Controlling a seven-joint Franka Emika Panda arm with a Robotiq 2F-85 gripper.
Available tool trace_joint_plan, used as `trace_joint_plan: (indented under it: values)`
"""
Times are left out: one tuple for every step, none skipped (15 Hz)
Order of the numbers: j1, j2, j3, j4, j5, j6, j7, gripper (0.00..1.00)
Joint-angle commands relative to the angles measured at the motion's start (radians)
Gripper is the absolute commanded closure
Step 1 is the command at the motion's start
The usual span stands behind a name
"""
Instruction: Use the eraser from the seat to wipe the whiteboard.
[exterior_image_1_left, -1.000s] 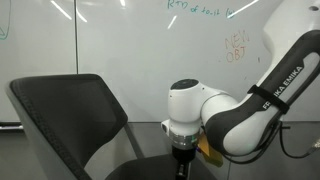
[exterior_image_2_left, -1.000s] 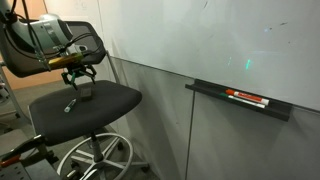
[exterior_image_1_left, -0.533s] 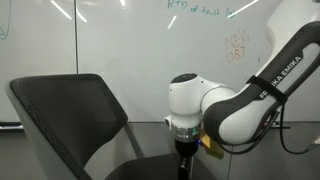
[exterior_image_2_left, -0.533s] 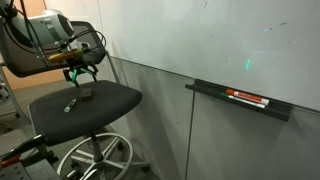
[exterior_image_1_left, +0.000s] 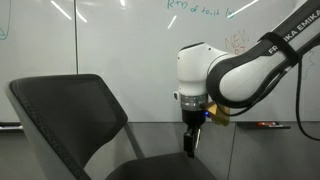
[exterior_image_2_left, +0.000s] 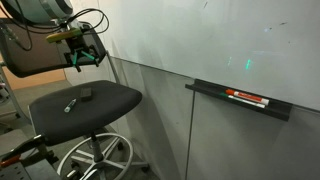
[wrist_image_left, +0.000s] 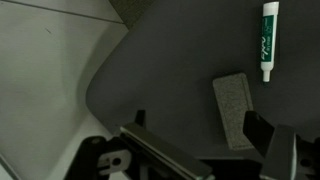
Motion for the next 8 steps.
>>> trace_joint_plan:
  values:
    - [-0.040, -0.093, 0.013, -0.040, 0.030, -0.007, -0.001, 0.00]
    - [-0.050, -0.106, 0.015, -0.042, 0.051, -0.012, -0.005, 0.00]
    - [-0.060, -0.122, 0.016, -0.049, 0.075, -0.011, -0.008, 0.00]
    - [-0.068, -0.135, 0.017, -0.054, 0.096, -0.009, -0.010, 0.00]
    - [-0.076, -0.149, 0.019, -0.059, 0.127, -0.011, -0.012, 0.00]
    - [-0.082, -0.162, 0.021, -0.060, 0.161, -0.022, -0.005, 0.00]
    - [-0.088, -0.176, 0.023, -0.059, 0.205, -0.045, -0.001, 0.00]
    - [-0.092, -0.186, 0.024, -0.058, 0.242, -0.064, 0.002, 0.00]
